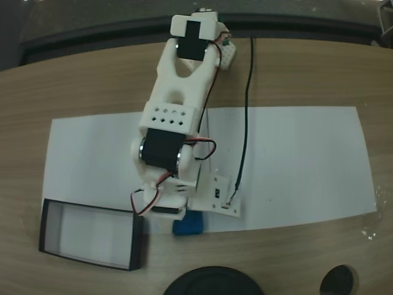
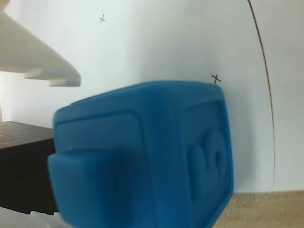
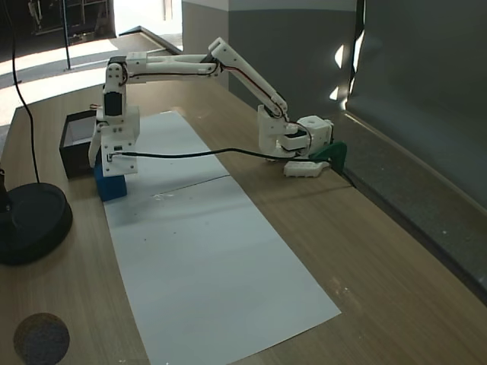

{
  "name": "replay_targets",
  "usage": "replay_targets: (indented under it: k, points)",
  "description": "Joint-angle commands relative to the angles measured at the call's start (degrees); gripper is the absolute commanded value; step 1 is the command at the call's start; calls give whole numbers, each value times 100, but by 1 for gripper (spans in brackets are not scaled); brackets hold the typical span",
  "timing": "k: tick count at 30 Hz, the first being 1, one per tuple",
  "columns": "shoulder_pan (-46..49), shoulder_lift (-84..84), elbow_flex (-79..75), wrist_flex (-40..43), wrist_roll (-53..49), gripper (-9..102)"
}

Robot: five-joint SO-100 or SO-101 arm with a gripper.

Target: Grab a blue square and put it in the box.

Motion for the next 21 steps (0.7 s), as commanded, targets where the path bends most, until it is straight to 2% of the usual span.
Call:
replay_targets:
  k: [1, 21]
  points:
    - [-9, 132, -316, -97, -9, 27]
    - [-255, 79, -510, -44, 18, 26]
